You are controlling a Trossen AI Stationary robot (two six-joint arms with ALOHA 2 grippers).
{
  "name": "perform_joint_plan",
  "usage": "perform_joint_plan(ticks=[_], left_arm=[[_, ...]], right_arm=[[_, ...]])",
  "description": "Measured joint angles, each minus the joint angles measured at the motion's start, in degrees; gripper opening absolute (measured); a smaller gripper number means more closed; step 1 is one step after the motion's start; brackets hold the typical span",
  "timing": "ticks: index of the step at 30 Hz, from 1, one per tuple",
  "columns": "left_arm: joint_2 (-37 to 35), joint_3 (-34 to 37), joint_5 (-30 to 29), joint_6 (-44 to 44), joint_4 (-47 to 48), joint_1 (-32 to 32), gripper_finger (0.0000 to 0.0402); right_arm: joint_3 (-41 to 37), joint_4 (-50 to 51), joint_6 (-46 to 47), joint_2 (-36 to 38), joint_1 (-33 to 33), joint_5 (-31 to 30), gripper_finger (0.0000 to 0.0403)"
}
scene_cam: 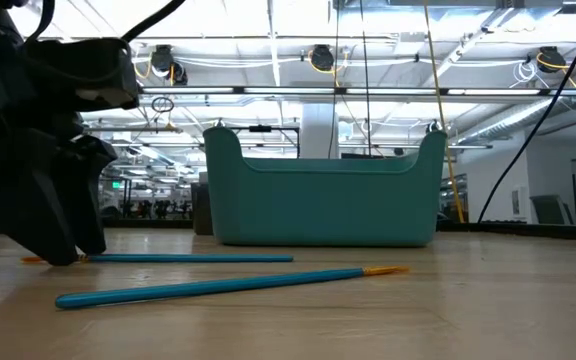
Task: Pick & Place Paint Supplies
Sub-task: Put the blue paint brush into the right black bin
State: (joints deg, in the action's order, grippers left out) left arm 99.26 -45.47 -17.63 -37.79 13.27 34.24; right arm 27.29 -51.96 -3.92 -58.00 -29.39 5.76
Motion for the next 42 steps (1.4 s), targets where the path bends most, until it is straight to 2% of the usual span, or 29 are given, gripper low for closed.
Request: perform_joint_plan(ticks=[4, 11, 15, 27, 42], left_arm=[[0.0, 0.0, 1.0, 0.6, 0.5, 0.0, 0.017], [0.2, 0.0, 2.8, 0.1, 1.0, 0.0, 0.0057], [0.2, 0.0, 3.7, -0.1, 1.6, 0.0, 0.001], [-0.3, 0.2, 1.5, -1.5, 1.5, 0.0, 0.0005], [-11.0, 0.4, -7.1, 1.5, 1.0, 1.3, 0.0003]], right_arm=[[0.0, 0.0, 0.2, 0.0, 0.0, 0.0, 0.0139], [0.0, 0.3, 0.1, 0.0, 0.0, 0.0, 0.0139], [0.0, 0.4, 0.1, 0.0, 0.0, 0.0, 0.0139], [0.0, 0.9, 0.0, 0.0, 0.0, 0.0, 0.0139], [0.0, 1.3, 0.0, 0.0, 0.0, -0.2, 0.0139]])
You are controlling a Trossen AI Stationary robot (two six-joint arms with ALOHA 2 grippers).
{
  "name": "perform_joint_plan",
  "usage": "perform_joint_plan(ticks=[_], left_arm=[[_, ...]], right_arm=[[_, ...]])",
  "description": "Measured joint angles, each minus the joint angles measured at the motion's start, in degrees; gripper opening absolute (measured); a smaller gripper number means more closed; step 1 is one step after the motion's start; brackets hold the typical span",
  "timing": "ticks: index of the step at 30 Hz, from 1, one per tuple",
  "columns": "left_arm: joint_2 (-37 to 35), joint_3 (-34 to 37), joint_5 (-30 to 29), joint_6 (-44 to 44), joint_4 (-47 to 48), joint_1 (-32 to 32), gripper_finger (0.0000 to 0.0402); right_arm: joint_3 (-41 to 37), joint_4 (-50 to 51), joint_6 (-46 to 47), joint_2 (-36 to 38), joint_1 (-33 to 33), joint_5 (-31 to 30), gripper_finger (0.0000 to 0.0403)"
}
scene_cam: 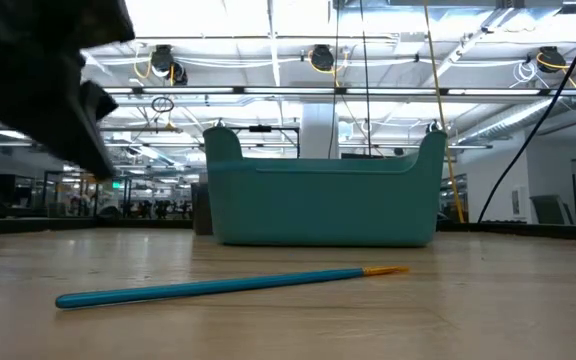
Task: Pick & Place Paint Supplies
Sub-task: Put the blue paint brush into the right black bin
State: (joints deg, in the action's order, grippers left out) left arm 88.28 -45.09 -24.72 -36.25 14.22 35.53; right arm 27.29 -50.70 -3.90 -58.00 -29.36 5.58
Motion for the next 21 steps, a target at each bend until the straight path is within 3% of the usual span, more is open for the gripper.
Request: perform_joint_plan(ticks=[15, 21], left_arm=[[-12.2, -0.1, -9.6, 13.2, -6.3, 1.3, 0.0002], [-16.6, 5.3, -9.9, 19.0, -15.7, 0.2, 0.0001]], right_arm=[[0.0, 2.7, -1.5, 0.0, 0.0, 0.0, 0.0139], [0.0, 3.5, -2.0, 0.0, 0.0, -4.1, 0.0139]])
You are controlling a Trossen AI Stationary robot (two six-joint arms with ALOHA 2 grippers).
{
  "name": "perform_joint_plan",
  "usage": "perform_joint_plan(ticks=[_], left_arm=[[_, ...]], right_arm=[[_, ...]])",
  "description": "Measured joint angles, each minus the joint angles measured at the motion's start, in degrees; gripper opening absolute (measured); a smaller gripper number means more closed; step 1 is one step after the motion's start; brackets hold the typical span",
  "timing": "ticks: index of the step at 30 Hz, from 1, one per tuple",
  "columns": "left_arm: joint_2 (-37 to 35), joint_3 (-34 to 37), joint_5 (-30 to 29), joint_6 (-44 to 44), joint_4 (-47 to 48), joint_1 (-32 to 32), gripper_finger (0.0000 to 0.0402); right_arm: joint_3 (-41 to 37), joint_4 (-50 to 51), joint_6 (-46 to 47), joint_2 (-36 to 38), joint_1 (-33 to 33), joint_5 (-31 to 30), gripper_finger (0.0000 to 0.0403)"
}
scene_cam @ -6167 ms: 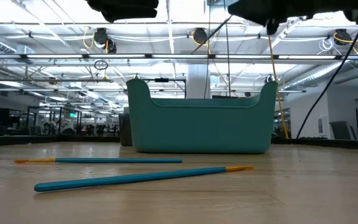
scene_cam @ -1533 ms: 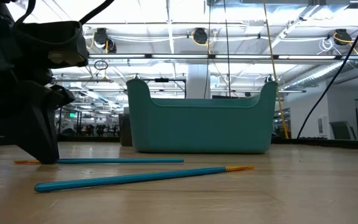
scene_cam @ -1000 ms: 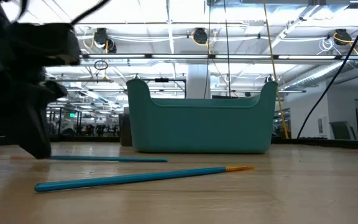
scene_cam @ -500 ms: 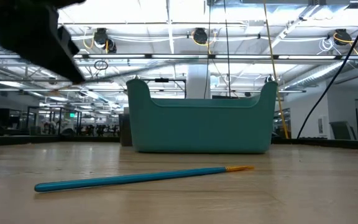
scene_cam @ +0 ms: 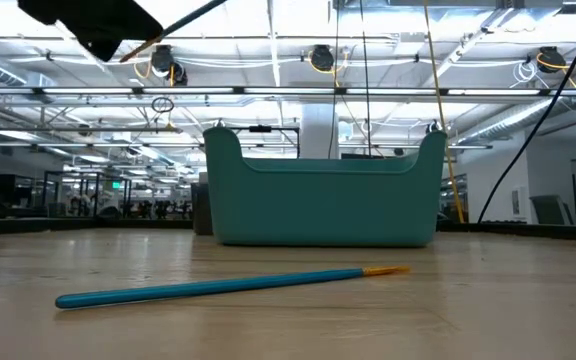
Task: Pick & Place Paint Supplies
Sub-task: Put the blue paint brush into the right black bin
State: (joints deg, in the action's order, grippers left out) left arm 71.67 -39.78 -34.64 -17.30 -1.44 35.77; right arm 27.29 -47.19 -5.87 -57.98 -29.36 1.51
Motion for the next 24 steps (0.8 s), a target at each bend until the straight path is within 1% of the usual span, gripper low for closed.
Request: perform_joint_plan(ticks=[3, 7, 9, 11, 14, 18, 24], left_arm=[[-1.9, 5.5, 0.7, 2.6, -9.2, -1.5, 0.0001], [-3.7, 12.6, 5.4, 5.6, -24.1, -4.5, 0.0001], [-3.9, 15.2, 6.9, 6.4, -30.0, -5.9, 0.0001], [-3.8, 16.3, 7.6, 6.6, -33.6, -7.1, 0.0001], [-3.6, 16.1, 7.7, 6.7, -34.5, -8.4, 0.0001], [-2.2, 16.0, 7.7, 6.7, -37.7, -9.2, 0.0001], [0.5, 16.0, 7.8, 6.7, -41.2, -9.2, 0.0]], right_arm=[[0.0, 1.1, 0.0, 0.0, 0.0, -6.1, 0.0139], [0.0, 3.8, 0.0, 0.0, 0.0, -17.1, 0.0139], [0.0, 4.1, 0.0, 0.0, 0.2, -21.7, 0.0139], [0.0, 4.0, 0.5, -0.5, 1.0, -24.4, 0.0139], [0.0, 3.4, 2.2, -1.9, 2.7, -25.5, 0.0139], [0.0, -0.7, 5.1, -6.1, 5.6, -25.4, 0.0139], [0.0, -10.3, 5.6, -14.0, 8.6, -25.3, 0.0139]])
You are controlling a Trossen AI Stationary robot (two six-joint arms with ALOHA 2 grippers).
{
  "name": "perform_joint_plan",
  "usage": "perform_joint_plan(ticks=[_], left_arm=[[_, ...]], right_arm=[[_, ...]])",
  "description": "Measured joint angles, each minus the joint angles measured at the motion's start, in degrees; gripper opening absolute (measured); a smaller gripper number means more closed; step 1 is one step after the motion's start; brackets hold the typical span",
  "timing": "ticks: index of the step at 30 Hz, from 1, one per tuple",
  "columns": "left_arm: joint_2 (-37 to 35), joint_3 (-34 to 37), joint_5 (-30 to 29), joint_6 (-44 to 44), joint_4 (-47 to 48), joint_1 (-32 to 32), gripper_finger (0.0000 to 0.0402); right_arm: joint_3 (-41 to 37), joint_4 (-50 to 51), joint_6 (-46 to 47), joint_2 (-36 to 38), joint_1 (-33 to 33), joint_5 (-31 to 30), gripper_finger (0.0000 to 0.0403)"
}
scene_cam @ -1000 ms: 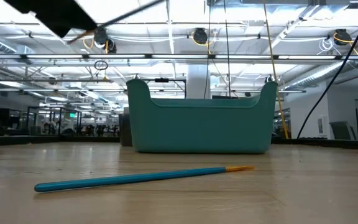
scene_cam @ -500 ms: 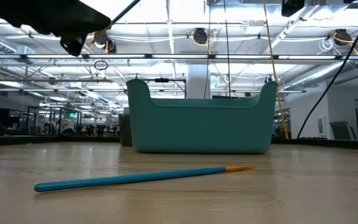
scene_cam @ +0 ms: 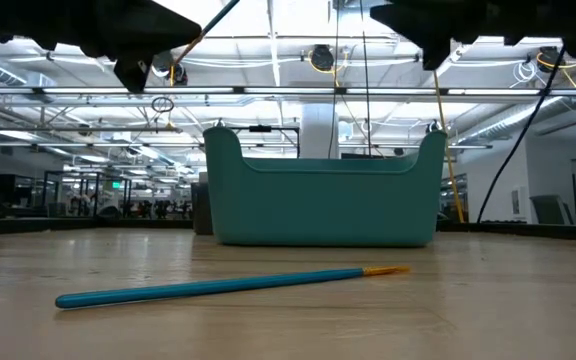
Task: Pick & Place Paint Supplies
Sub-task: Put the blue paint brush into the right black bin
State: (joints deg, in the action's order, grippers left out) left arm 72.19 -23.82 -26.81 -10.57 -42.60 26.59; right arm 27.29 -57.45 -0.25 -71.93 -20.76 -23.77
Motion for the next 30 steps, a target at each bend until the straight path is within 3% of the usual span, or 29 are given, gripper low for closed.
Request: perform_joint_plan(ticks=[4, 8, 13, 21, 30], left_arm=[[1.9, 0.0, -0.2, -0.1, -1.2, 0.0, 0.0], [3.5, -1.1, -0.2, -2.0, -0.4, -0.5, 0.0], [5.1, -6.7, -0.2, -2.2, 9.3, -0.7, 0.0], [9.8, -19.8, -0.2, -6.1, 33.9, -0.5, 0.0], [12.2, -22.6, -0.2, -6.5, 38.3, -0.5, 0.0]], right_arm=[[0.0, -7.2, -0.9, -4.8, 1.0, 0.2, 0.0144], [1.7, -7.6, -1.0, -7.6, 1.9, 4.5, 0.0169], [5.1, -4.7, -0.7, -9.5, 2.0, 5.9, 0.0214], [10.3, 11.4, 2.2, -10.0, 1.9, 6.4, 0.025], [13.8, 22.8, 5.6, -10.0, 1.8, 10.8, 0.0223]])
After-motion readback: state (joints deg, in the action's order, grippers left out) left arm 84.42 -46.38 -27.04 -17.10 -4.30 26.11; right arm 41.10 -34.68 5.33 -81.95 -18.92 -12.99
